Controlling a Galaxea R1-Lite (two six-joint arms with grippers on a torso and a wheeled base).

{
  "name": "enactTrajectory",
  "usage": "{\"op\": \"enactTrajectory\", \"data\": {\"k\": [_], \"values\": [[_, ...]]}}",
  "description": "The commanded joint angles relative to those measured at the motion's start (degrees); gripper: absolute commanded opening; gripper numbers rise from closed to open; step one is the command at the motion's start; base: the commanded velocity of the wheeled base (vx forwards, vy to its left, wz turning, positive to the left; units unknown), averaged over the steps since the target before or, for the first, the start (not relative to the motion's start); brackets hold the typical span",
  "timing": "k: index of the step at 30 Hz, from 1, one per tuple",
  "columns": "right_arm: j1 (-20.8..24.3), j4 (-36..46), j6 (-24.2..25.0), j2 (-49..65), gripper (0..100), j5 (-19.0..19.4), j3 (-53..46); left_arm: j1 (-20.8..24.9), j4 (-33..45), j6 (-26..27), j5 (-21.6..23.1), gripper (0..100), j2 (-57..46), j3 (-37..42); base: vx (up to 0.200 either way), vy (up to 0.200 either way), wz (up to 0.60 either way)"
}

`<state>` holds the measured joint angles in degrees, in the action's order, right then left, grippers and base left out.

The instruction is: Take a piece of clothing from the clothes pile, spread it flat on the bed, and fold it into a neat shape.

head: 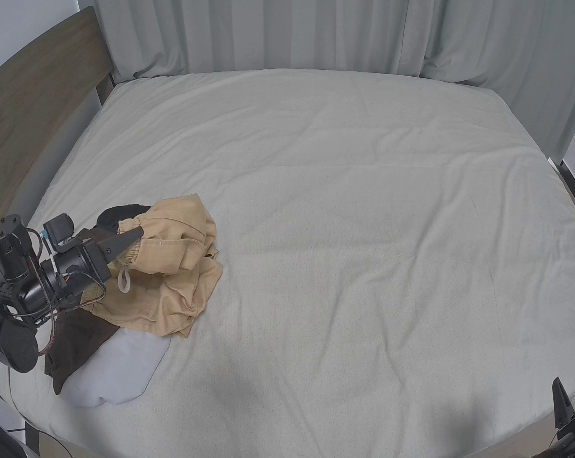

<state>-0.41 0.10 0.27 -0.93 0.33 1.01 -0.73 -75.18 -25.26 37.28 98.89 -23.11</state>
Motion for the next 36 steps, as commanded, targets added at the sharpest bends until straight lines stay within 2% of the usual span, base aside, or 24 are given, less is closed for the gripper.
{"op": "enactTrajectory", "data": {"k": [1,7,13,24,29,33,34,36], "values": [[0.0,0.0,0.0,0.5,100,0.0,-1.0,2.1,-0.2,-1.1,-1.5,0,-1.8,0.7,0.0,0.0,0.0],[0.0,0.0,0.0,0.5,100,0.0,-1.0,4.9,-2.2,-3.9,-4.0,0,-1.9,1.2,0.0,0.0,0.0],[0.0,0.0,0.0,0.4,100,0.0,-1.0,10.4,-4.6,-10.9,-13.0,0,-4.3,1.1,0.0,0.0,0.0],[0.0,0.0,0.0,0.5,100,0.0,-1.0,15.4,-5.0,-13.9,-20.8,0,-7.1,1.0,0.0,0.0,0.0],[0.0,0.0,0.0,0.5,100,-0.1,-1.0,20.9,-5.1,-16.7,-32.0,0,-8.3,0.3,0.0,0.0,0.0],[0.0,0.0,0.0,0.5,100,-0.1,-1.0,24.7,-5.0,-18.0,-38.9,0,-9.6,-1.1,0.0,0.0,0.0],[0.0,0.0,0.0,0.5,100,-0.1,-1.0,24.7,-5.0,-18.0,-38.9,0,-9.6,-1.1,0.0,0.0,0.0],[0.0,0.0,0.0,0.5,100,-0.1,-1.0,27.6,-5.1,-18.0,-43.7,0,-10.6,-1.9,0.0,0.0,0.0]]}}
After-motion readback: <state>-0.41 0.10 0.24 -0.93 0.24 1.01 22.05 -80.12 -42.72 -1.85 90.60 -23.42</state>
